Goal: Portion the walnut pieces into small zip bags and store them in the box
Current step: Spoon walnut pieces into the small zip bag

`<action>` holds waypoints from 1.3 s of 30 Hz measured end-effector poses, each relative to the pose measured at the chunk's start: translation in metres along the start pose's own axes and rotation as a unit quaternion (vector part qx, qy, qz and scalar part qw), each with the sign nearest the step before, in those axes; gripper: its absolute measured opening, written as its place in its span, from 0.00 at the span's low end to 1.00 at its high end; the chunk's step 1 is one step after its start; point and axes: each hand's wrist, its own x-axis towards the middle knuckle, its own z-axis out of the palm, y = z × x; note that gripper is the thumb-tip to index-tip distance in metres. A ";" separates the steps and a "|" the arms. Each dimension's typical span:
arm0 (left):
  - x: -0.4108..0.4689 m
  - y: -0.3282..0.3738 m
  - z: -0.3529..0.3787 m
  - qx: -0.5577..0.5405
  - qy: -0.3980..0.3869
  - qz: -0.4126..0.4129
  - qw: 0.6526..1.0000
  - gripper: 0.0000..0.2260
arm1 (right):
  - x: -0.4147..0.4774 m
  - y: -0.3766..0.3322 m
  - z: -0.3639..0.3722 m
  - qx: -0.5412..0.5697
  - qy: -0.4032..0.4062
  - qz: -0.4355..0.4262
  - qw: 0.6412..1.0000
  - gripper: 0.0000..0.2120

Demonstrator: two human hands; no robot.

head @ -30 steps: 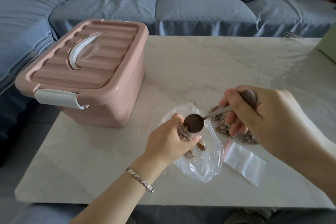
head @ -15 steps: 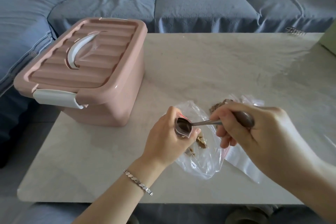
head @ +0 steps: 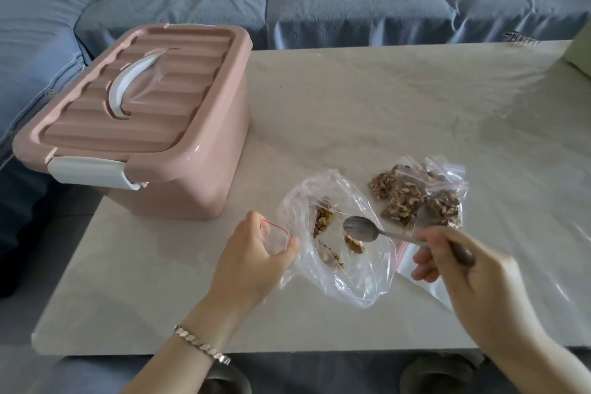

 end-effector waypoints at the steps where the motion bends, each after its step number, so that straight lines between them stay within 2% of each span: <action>1: 0.000 0.001 0.002 0.002 -0.024 -0.013 1.000 0.16 | -0.006 0.006 0.005 0.006 0.002 0.009 1.000 0.15; 5: -0.001 0.007 0.005 -0.041 -0.119 -0.064 0.990 0.17 | -0.020 0.021 0.021 0.011 0.004 0.037 0.999 0.14; 10: 0.003 0.008 0.013 -0.153 -0.175 -0.114 0.966 0.18 | -0.034 0.031 0.029 0.051 0.033 0.098 0.993 0.17; 15: 0.004 0.019 0.025 -0.309 -0.200 -0.164 0.915 0.39 | -0.041 0.038 0.036 0.108 0.068 0.191 0.973 0.22; 16: 0.005 0.020 0.028 -0.331 -0.202 -0.167 0.906 0.41 | -0.041 0.041 0.036 0.121 0.071 0.215 0.967 0.19; 18: 0.005 0.029 0.026 -0.373 -0.202 -0.166 0.890 0.38 | -0.040 0.045 0.037 0.150 0.073 0.261 0.951 0.14; 20: 0.005 0.033 0.024 -0.410 -0.198 -0.154 0.877 0.30 | -0.037 0.047 0.037 0.177 0.072 0.296 0.936 0.14; 22: 0.008 0.031 0.022 -0.419 -0.198 -0.145 0.874 0.29 | -0.034 0.046 0.035 0.225 0.086 0.326 0.914 0.15; 26: 0.008 0.023 0.013 -0.403 -0.193 -0.131 0.885 0.30 | -0.026 0.045 0.029 0.314 0.103 0.380 0.864 0.16; 28: 0.009 0.016 0.008 -0.394 -0.190 -0.122 0.891 0.24 | -0.023 0.045 0.026 0.334 0.106 0.392 0.851 0.16; 30: 0.011 0.009 0.004 -0.343 -0.174 -0.116 0.916 0.26 | -0.019 0.045 0.023 0.346 0.108 0.395 0.844 0.16; 32: 0.012 0.002 -0.001 -0.228 -0.149 -0.103 0.957 0.26 | -0.015 0.044 0.020 0.348 0.107 0.394 0.844 0.16; 35: 0.010 -0.006 -0.012 -0.089 -0.126 -0.094 0.984 0.21 | -0.009 0.041 0.013 0.341 0.102 0.381 0.853 0.16; 37: 0.008 -0.007 -0.019 -0.007 -0.056 -0.046 0.997 0.20 | -0.004 0.036 0.009 0.326 0.100 0.367 0.865 0.16; 39: 0.005 0.001 -0.026 0.018 0.040 0.036 0.998 0.16 | 0.003 0.029 0.003 0.307 0.096 0.346 0.881 0.16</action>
